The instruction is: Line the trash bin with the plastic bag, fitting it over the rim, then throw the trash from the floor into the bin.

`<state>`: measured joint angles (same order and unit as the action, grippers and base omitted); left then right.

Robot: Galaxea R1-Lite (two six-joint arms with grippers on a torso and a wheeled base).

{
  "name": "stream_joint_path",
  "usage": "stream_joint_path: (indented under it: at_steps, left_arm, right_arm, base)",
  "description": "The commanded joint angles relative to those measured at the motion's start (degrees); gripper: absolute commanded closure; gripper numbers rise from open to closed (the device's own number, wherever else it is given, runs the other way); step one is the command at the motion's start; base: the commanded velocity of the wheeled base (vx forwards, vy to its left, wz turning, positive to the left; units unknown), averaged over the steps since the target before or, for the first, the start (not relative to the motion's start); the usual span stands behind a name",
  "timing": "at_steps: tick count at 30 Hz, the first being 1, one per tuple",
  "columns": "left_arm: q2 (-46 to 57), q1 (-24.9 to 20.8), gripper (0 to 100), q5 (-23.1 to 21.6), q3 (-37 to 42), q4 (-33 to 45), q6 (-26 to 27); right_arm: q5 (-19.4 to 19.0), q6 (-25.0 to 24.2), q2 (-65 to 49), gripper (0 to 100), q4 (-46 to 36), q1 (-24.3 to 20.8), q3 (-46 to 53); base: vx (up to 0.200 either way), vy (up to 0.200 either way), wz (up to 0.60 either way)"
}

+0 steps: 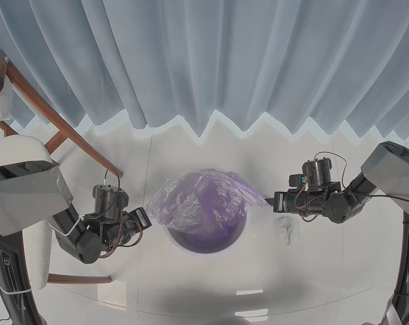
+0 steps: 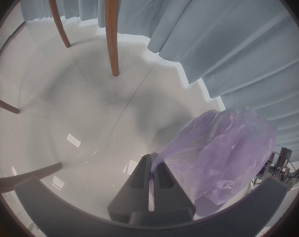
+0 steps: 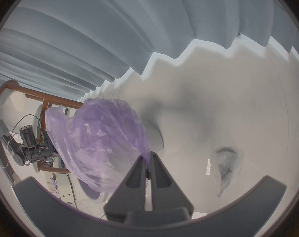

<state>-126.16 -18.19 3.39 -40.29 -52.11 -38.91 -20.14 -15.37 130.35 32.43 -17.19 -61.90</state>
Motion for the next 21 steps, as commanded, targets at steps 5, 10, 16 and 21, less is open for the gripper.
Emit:
stream_joint_path:
  at_steps: [5,10,16,21]
  left_arm:
    - [-2.34,-1.85,100,2.24,5.75,-5.37,0.06]
    - [-4.09,-1.94,100,3.99,7.24,-12.92,-0.02]
    - [1.53,-2.29,0,3.91,13.22,-18.64,-0.37]
    - [9.18,-2.82,0,2.06,21.92,-24.79,-0.20]
  right_arm:
    - [0.72,0.61,-2.65,100,5.45,-0.13,8.11]
    - [1.15,0.52,-2.74,100,8.62,-0.21,10.49]
    - [1.15,-1.85,-7.31,0,10.90,-0.13,12.77]
    - [1.07,-10.64,-14.07,0,11.17,0.49,15.41]
  base:
    - [0.000,0.000,0.00]
    - [0.000,0.000,0.00]
    - [0.000,0.000,0.00]
    - [0.000,0.000,0.00]
